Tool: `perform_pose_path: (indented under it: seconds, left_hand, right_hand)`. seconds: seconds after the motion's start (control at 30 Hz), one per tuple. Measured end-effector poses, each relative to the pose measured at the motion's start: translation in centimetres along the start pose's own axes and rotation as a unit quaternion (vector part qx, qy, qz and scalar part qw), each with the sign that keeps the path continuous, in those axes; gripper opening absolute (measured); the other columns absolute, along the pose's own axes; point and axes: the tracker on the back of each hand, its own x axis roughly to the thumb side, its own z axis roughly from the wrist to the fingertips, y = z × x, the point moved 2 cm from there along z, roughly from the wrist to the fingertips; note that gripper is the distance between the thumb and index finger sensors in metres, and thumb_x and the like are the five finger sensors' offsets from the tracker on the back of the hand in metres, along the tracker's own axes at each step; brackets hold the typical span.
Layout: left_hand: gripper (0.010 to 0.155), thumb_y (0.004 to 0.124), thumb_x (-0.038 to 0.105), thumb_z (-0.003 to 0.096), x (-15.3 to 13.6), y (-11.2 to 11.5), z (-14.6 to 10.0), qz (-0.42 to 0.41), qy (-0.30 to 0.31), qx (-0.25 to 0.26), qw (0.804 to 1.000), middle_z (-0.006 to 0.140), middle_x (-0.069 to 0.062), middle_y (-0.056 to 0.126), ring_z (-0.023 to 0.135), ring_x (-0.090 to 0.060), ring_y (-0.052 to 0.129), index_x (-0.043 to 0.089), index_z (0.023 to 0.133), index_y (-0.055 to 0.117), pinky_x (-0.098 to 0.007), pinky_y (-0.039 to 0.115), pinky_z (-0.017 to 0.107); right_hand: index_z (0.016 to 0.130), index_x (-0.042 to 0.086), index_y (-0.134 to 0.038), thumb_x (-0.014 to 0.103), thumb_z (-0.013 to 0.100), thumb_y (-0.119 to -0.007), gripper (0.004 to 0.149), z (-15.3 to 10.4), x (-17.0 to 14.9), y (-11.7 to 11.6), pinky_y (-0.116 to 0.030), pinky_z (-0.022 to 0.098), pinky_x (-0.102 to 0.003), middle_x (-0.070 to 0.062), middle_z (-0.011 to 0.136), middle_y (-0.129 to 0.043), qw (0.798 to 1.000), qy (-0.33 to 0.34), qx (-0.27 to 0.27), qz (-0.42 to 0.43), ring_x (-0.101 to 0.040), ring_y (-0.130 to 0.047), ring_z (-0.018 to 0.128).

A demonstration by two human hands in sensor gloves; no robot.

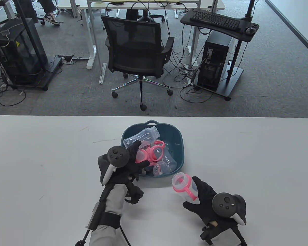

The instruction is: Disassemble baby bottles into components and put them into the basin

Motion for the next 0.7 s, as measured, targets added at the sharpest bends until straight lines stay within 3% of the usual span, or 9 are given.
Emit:
perform_pose_path:
  seconds: [0.37,0.53,0.7]
  left_hand:
    - [0.082,0.087,0.045,0.0450,-1.5,1.7,0.1,0.048,-0.023,-0.015,0.998,0.116,0.006,0.043,0.118,-0.027,0.026,0.040,0.109,0.036,-0.055,0.021,0.079]
    - [0.085,0.087,0.046,0.0443,-0.9,0.7,-0.4,0.024,-0.005,-0.003,1.000,0.118,0.005,0.033,0.117,-0.027,0.018,0.040,0.109,0.034,-0.055,0.017,0.079]
    - [0.084,0.086,0.048,0.0445,1.8,-1.1,-2.0,-0.006,0.065,0.019,0.998,0.118,0.005,0.031,0.117,-0.027,0.017,0.040,0.110,0.033,-0.055,0.017,0.079]
  right_hand:
    - [0.111,0.009,-0.030,0.042,0.048,-0.090,0.093,0.0,0.0,-0.1,-0.048,0.066,-0.069,-0.019,0.107,-0.051,1.000,0.000,0.002,-0.001,-0.045,-0.060,0.094]
    - [0.111,0.009,-0.030,0.042,0.048,-0.090,0.093,0.0,-0.1,0.0,-0.048,0.066,-0.069,-0.019,0.107,-0.051,1.000,-0.001,0.000,0.000,-0.045,-0.060,0.095]
    - [0.111,0.009,-0.030,0.042,0.048,-0.090,0.093,0.0,0.0,-0.1,-0.048,0.066,-0.069,-0.019,0.107,-0.051,1.000,0.001,0.001,0.000,-0.045,-0.059,0.095]
